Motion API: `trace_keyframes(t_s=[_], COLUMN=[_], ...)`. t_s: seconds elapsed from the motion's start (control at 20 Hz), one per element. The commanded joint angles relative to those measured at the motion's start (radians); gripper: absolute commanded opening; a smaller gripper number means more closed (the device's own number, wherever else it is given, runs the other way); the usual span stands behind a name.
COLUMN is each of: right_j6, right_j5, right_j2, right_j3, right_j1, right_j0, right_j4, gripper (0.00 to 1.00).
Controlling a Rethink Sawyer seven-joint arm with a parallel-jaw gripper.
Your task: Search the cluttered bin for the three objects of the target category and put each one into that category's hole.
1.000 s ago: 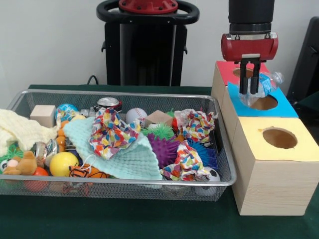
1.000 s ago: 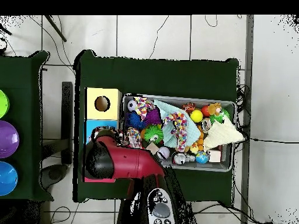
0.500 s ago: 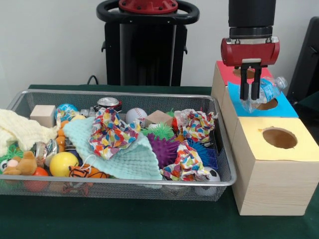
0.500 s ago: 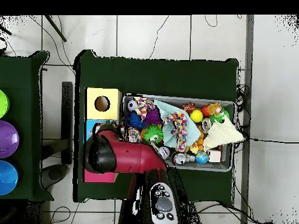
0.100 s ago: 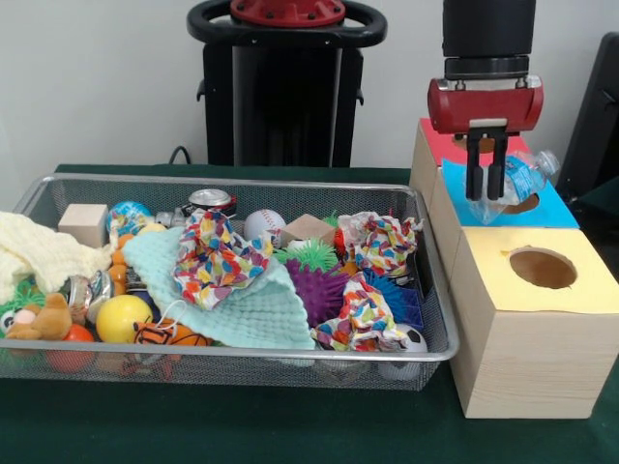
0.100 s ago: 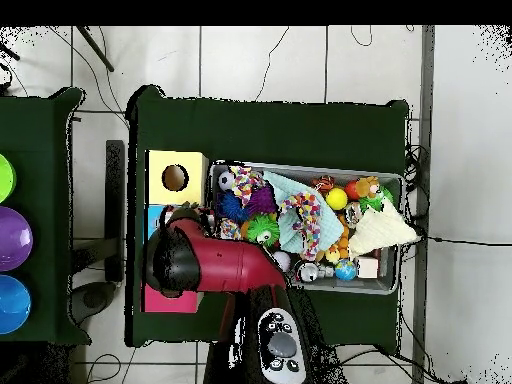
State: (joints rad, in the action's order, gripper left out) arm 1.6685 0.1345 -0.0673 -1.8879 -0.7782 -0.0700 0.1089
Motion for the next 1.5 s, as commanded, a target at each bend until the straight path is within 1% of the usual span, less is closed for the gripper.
trace_keyframes(t_s=[0.05, 0.6, 0.65, 0.7, 0.8, 0.85, 0.9, 1.0, 1.1, 1.2, 1.5], right_j6=[0.182, 0.167, 0.156, 0.148, 0.108, 0.102, 0.105, 0.106, 0.112, 0.107, 0.099], right_j5=[-0.015, 0.003, 0.018, 0.025, 0.103, 0.118, 0.131, 0.116, 0.087, 0.076, 0.130], right_j2=[-0.054, -0.066, -0.074, -0.083, -0.088, -0.090, -0.065, 0.022, 0.133, 0.151, 0.136], right_j3=[0.001, -0.005, -0.006, -0.022, -0.038, -0.047, -0.055, -0.029, 0.013, 0.011, -0.004], right_j1=[0.082, 0.062, 0.054, 0.038, -0.023, -0.041, -0.070, -0.095, -0.099, -0.117, -0.164], right_j0=[-0.002, -0.024, -0.038, -0.052, -0.090, -0.100, -0.090, -0.029, 0.065, 0.088, 0.079], right_j4=[0.016, 0.009, 0.007, 0.001, -0.003, -0.003, -0.006, -0.038, -0.069, -0.077, -0.063], gripper=[0.00, 0.00, 0.00, 0.00, 0.00, 0.00, 0.00, 0.00, 0.00, 0.00, 0.00])
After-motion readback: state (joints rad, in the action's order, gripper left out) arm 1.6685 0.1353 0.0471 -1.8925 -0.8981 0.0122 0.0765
